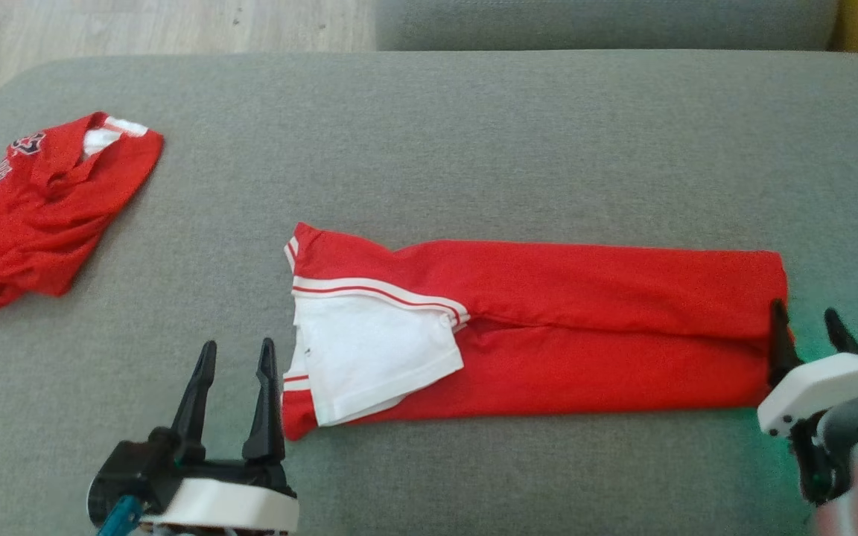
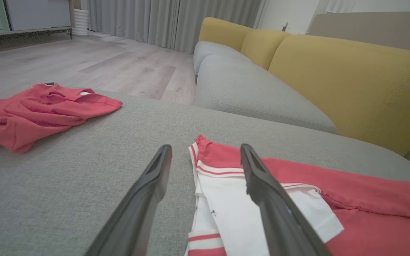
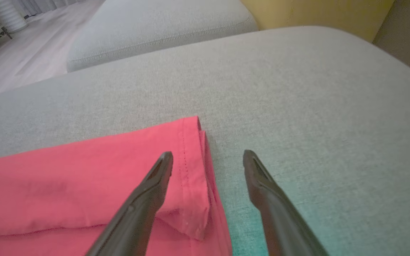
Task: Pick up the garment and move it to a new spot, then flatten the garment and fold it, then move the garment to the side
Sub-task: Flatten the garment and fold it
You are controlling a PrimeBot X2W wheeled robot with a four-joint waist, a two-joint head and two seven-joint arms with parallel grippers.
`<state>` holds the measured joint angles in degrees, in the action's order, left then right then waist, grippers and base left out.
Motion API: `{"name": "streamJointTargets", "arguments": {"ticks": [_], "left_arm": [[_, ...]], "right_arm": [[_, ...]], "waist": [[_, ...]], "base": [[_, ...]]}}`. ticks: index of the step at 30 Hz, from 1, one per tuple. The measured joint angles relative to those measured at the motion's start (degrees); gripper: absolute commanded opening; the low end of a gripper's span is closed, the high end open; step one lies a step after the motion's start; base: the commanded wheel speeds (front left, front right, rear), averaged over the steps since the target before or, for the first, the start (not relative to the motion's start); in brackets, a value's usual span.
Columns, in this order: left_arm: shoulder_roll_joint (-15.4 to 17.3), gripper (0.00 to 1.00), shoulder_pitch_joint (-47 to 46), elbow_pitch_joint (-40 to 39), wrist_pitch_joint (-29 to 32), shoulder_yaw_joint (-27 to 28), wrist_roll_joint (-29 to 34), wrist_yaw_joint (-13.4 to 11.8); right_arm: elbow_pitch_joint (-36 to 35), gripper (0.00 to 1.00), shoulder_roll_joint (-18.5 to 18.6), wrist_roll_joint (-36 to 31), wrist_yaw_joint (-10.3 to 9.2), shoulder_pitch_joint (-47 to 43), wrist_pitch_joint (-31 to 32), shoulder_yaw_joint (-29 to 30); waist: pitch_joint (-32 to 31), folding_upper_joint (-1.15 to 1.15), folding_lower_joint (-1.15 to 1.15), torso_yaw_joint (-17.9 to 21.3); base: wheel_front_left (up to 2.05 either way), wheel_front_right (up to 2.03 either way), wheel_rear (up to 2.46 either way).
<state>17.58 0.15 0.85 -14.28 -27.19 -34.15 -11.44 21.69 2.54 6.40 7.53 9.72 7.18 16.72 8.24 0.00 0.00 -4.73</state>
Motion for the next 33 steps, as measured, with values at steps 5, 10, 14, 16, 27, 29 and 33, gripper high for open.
{"name": "streamJointTargets", "arguments": {"ticks": [5,10,14,16,27,29,33], "left_arm": [[0.0,1.0,0.2,0.2,0.0,0.0,0.0,-0.2],[-0.1,1.0,0.3,0.2,0.0,0.2,0.0,-0.4],[-0.1,1.0,0.4,0.2,0.0,0.3,0.2,-0.5],[-0.1,1.0,0.4,0.2,0.0,0.3,0.6,-0.7],[-0.1,1.0,0.4,-0.1,0.1,0.2,0.8,-1.2],[-0.1,1.0,0.4,-0.1,0.1,0.1,0.9,-1.2],[-0.1,1.0,0.4,-0.1,0.1,-0.1,0.9,-1.2]], "right_arm": [[6.0,1.0,0.0,-1.0,0.0,0.8,0.3,0.7],[11.1,1.0,0.0,-1.9,0.0,2.4,-1.4,0.5],[14.4,0.38,0.1,-1.9,0.0,5.1,-2.1,-0.4],[15.7,0.07,0.1,-1.9,0.0,6.1,-2.1,-1.3],[16.9,0.0,2.6,-2.5,0.0,9.5,-3.0,-1.0],[14.9,0.0,4.6,-2.5,0.0,9.9,-2.3,0.7],[11.6,0.0,8.2,-2.4,0.0,10.0,-0.3,3.6]], "waist": [[0.3,0.0,0.0,-1.1],[0.4,0.0,0.0,-1.3],[0.5,0.0,0.0,-1.0],[0.5,0.0,0.0,-0.6],[0.2,0.0,0.0,2.6],[0.0,0.0,0.0,3.2],[-0.1,0.0,0.0,4.2]], "base": [[0.0,0.0,0.0],[0.0,0.0,0.0],[0.0,0.0,0.0],[0.0,0.0,0.0],[0.0,0.0,0.0],[0.0,0.0,0.0],[0.0,0.0,0.0]]}}
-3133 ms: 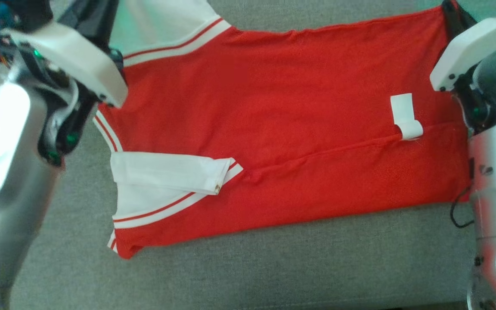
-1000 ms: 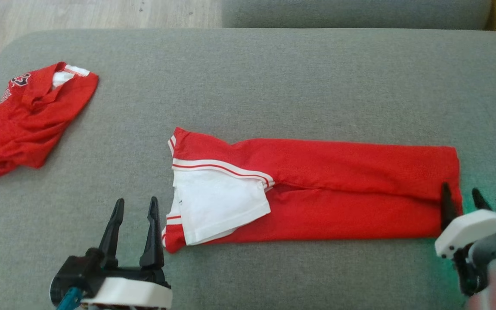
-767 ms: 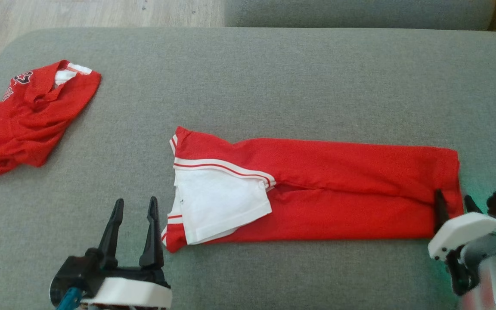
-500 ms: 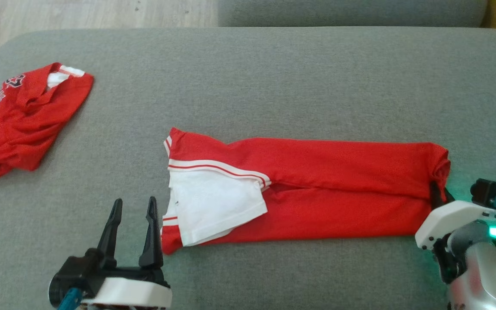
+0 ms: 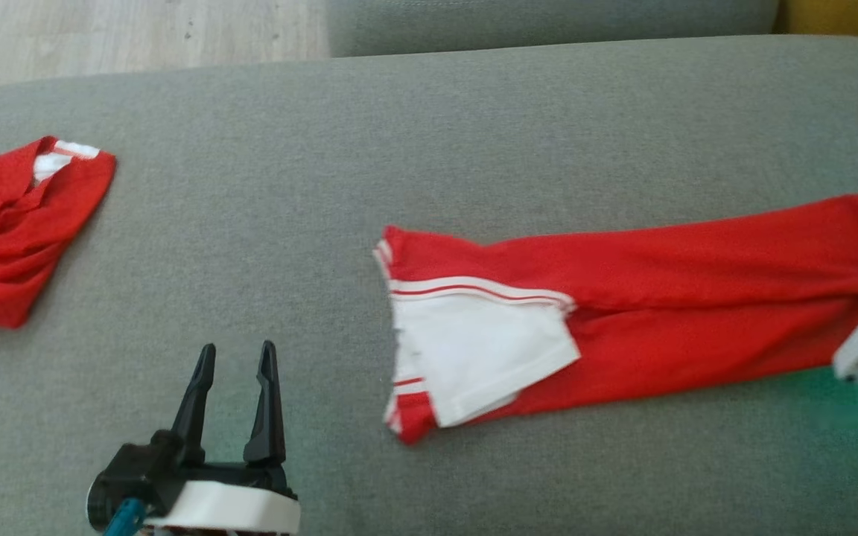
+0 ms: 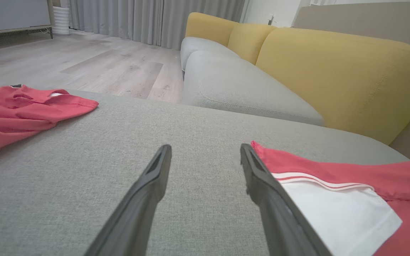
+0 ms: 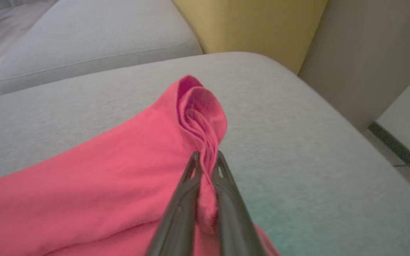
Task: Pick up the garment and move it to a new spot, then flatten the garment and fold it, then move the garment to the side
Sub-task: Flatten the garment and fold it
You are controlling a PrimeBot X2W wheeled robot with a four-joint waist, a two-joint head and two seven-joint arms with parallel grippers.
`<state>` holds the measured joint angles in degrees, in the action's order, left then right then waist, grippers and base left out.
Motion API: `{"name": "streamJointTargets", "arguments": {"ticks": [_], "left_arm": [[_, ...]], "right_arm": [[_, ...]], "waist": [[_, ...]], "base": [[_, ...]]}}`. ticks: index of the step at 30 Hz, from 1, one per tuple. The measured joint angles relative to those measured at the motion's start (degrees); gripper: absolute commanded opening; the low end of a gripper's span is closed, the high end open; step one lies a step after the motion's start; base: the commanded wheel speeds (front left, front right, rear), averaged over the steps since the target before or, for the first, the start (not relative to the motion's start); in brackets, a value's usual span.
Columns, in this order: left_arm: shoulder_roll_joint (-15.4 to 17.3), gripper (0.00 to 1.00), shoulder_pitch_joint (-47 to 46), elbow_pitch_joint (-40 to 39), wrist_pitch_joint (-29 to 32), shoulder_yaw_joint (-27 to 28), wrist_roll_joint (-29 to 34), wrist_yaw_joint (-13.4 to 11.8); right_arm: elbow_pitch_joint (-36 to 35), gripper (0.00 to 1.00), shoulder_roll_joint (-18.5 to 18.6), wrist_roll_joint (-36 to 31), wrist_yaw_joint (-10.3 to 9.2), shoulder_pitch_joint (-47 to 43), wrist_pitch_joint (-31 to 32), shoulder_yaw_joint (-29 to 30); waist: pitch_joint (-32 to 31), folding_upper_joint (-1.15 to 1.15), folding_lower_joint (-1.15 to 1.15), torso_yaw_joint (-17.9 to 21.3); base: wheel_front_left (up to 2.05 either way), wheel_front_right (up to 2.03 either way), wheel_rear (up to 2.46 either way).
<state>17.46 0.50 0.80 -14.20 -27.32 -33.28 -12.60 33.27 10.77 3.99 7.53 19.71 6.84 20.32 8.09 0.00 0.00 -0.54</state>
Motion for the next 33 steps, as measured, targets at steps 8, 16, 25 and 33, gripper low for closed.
{"name": "streamJointTargets", "arguments": {"ticks": [8,16,25,33], "left_arm": [[-0.3,1.0,0.0,0.8,0.0,-0.2,0.0,0.1],[-0.4,1.0,-0.1,1.6,0.0,-0.5,0.0,0.5],[-0.4,1.0,-0.1,1.8,0.0,-0.5,0.0,0.5],[-0.4,1.0,-0.3,2.0,0.1,-0.8,0.0,0.6]], "right_arm": [[-7.5,0.0,0.1,1.6,0.0,-0.5,4.2,0.1],[-19.0,0.0,-6.9,6.8,0.0,-6.4,8.7,-9.1],[-26.9,0.0,-7.8,17.7,0.0,-10.2,10.8,-24.0],[-24.5,0.0,-7.8,26.3,0.0,-10.1,8.3,-38.9]], "waist": [[-0.6,0.0,0.0,0.9],[-1.6,0.0,0.0,-0.1],[-2.2,0.0,0.0,-2.2],[-2.1,0.0,0.0,-4.2]], "base": [[0.0,0.0,0.0],[0.0,0.0,0.0],[0.0,0.0,0.0],[0.0,0.0,0.0]]}}
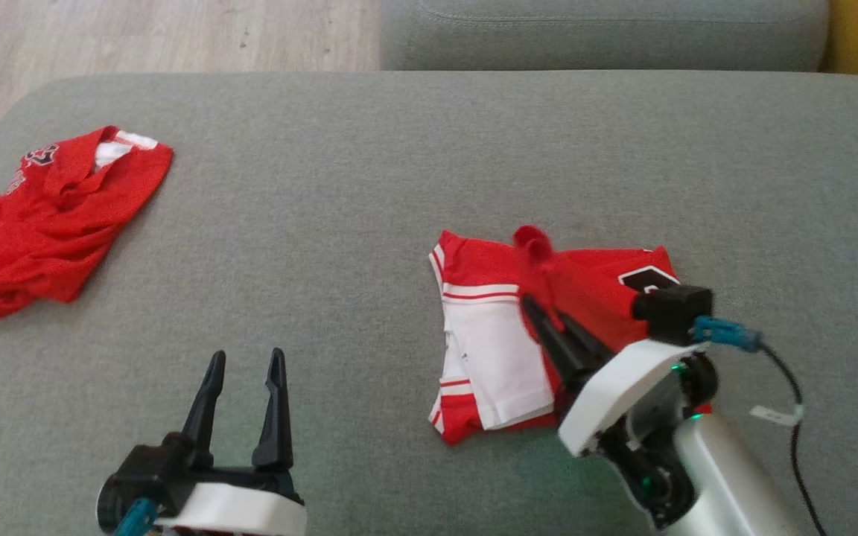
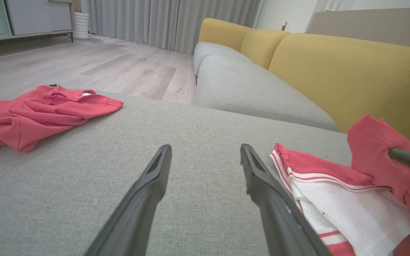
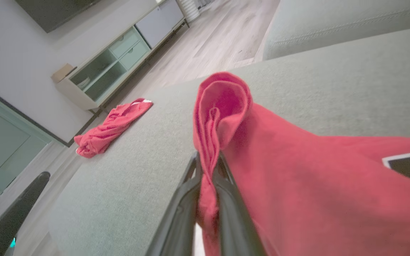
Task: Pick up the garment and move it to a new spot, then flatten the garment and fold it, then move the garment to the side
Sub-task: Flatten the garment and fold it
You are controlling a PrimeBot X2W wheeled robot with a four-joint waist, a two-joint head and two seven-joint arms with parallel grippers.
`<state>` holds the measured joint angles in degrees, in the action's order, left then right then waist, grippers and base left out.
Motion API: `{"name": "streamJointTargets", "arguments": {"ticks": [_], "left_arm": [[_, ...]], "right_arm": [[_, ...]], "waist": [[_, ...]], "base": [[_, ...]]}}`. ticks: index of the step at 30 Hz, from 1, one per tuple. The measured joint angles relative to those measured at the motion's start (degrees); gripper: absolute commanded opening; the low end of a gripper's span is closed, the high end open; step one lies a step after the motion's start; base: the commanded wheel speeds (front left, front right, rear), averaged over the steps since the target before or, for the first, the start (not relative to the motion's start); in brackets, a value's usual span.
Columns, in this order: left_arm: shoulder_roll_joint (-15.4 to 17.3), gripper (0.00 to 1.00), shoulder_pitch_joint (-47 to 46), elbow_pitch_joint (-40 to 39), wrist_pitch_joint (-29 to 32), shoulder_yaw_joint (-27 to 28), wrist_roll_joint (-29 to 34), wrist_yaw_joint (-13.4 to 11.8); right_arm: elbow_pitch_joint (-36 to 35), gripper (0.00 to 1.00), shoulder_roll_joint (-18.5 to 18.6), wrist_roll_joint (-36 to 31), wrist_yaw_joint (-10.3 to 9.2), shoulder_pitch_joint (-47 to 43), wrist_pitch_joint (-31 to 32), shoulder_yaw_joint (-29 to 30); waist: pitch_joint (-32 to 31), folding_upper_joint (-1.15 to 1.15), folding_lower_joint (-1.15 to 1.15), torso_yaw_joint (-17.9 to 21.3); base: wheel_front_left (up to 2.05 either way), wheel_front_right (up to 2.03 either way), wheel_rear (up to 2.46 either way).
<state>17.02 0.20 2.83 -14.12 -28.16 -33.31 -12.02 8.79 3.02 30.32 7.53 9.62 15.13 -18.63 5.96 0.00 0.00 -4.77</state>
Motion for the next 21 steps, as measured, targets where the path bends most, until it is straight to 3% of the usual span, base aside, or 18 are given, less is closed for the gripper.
{"name": "streamJointTargets", "arguments": {"ticks": [3,10,13,14,15,16,21], "left_arm": [[-0.3,1.0,-0.4,0.3,0.0,-0.2,0.0,0.1],[-1.3,1.0,-1.5,0.7,0.0,-0.8,0.0,0.4],[-1.4,1.0,-1.5,1.0,0.0,-1.0,0.0,0.4],[-1.4,1.0,-1.5,1.1,0.0,-1.0,0.0,0.5],[-1.4,1.0,-1.5,1.3,0.0,-1.0,0.0,0.5],[-1.5,1.0,-1.5,1.5,0.0,-1.1,0.0,0.5],[-1.6,1.0,-1.7,2.1,-0.1,-1.1,0.0,0.9]], "right_arm": [[3.1,0.0,0.0,1.3,0.0,1.1,-1.7,-4.3],[10.1,0.0,0.2,2.4,0.0,5.9,-4.3,-7.4],[12.8,0.28,0.3,3.5,0.0,7.6,-5.3,-9.0],[13.5,0.67,0.3,4.0,0.0,8.0,-5.6,-9.6],[14.2,0.95,0.4,4.1,0.0,8.5,-5.8,-10.5],[14.6,1.0,0.5,4.5,0.0,8.9,-6.1,-11.3],[14.8,1.0,0.5,8.6,0.0,10.9,-8.6,-14.2]], "waist": [[0.3,0.0,0.0,-0.9],[1.2,0.0,0.0,-2.3],[1.5,0.0,0.0,-2.6],[1.5,0.0,0.0,-2.7],[1.5,0.0,0.0,-2.8],[1.6,0.0,0.0,-2.9],[1.6,0.0,0.0,-2.8]], "base": [[0.0,0.0,0.0],[0.0,0.0,0.0],[0.0,0.0,0.0],[0.0,0.0,0.0],[0.0,0.0,0.0],[0.0,0.0,0.0],[0.0,0.0,0.0]]}}
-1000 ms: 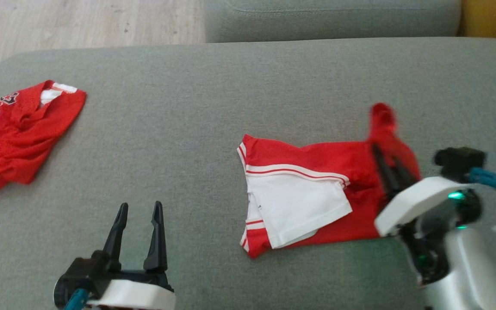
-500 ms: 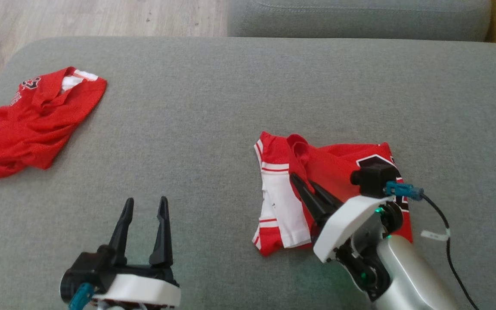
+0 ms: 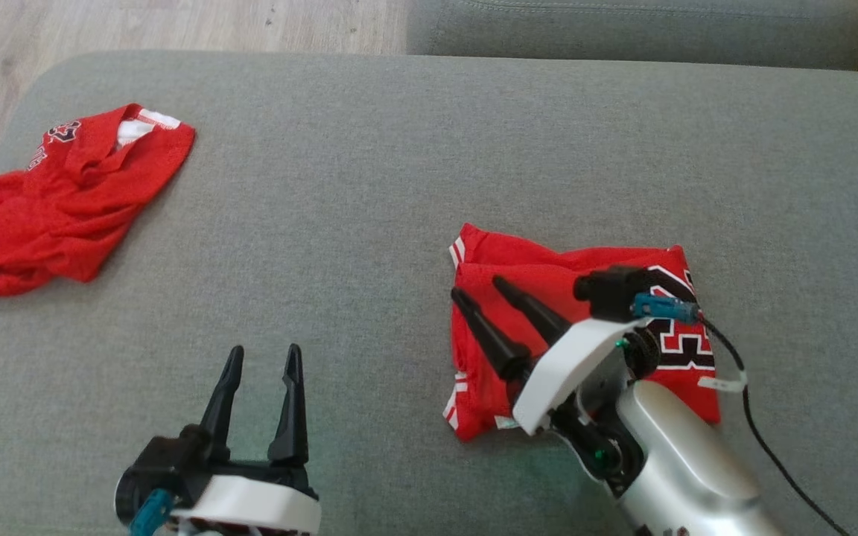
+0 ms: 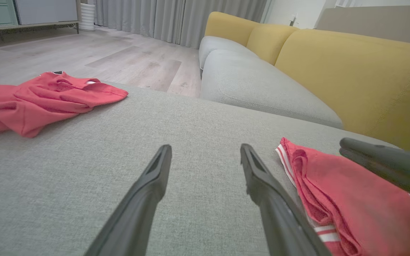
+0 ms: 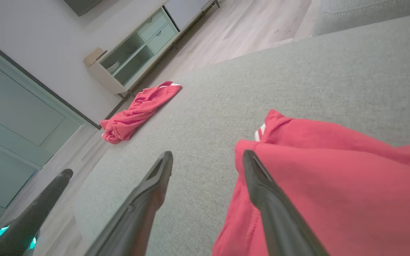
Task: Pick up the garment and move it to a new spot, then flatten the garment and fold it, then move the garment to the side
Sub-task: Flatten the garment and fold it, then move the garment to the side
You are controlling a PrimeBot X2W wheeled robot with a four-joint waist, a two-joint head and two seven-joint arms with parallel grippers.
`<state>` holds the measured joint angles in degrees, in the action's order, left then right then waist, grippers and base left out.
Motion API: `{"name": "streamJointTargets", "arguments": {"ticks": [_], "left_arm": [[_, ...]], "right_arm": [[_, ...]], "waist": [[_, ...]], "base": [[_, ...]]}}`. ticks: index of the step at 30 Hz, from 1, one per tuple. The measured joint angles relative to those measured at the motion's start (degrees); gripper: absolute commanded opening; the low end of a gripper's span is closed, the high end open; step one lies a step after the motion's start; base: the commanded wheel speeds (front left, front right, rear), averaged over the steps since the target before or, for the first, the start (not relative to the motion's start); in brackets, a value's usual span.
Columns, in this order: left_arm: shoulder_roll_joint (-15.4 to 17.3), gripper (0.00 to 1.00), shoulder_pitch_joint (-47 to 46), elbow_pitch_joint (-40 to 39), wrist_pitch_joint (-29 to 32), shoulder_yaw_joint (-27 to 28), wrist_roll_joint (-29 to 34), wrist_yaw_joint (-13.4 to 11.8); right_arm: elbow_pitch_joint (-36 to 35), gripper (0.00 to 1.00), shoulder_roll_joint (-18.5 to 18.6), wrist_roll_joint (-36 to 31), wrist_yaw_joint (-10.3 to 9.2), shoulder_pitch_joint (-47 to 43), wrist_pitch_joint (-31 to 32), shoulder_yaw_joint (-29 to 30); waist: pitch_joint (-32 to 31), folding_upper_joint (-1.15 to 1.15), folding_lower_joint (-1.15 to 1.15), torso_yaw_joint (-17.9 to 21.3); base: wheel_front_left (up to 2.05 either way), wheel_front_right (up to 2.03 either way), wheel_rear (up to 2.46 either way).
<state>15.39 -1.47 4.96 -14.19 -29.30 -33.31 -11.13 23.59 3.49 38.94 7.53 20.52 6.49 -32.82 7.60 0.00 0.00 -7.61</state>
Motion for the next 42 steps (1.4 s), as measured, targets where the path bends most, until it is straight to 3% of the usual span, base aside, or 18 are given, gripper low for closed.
{"name": "streamJointTargets", "arguments": {"ticks": [5,15,21,31,42], "left_arm": [[-0.2,1.0,-0.1,0.2,0.0,-0.2,0.0,0.0],[-0.6,1.0,-0.7,0.8,0.0,-0.9,0.1,0.1],[-1.3,1.0,-0.7,1.7,0.0,-2.0,0.1,0.1],[-1.4,1.0,0.2,3.0,0.0,-1.4,-0.2,-0.1],[-1.4,1.0,4.3,3.0,-0.1,0.5,-0.4,-0.5]], "right_arm": [[0.3,1.0,0.0,-1.5,0.0,1.6,-4.2,1.5],[-1.6,1.0,0.0,-21.7,0.0,1.0,-10.9,16.1],[-6.1,1.0,-0.1,-29.3,0.0,-5.8,-11.9,23.9],[-12.3,1.0,-0.7,-31.7,0.0,-18.4,-13.1,31.1],[-12.9,1.0,-0.8,-30.8,0.0,-23.7,-13.6,31.9]], "waist": [[-0.2,0.0,0.0,0.5],[-1.1,0.0,0.0,2.1],[-2.3,0.0,0.0,2.8],[-6.1,0.0,0.01,3.8],[-8.0,0.0,0.01,4.0]], "base": [[0.0,0.0,0.0],[0.0,0.0,0.0],[0.0,0.0,0.0],[0.0,0.0,0.0],[0.0,0.0,0.0]]}}
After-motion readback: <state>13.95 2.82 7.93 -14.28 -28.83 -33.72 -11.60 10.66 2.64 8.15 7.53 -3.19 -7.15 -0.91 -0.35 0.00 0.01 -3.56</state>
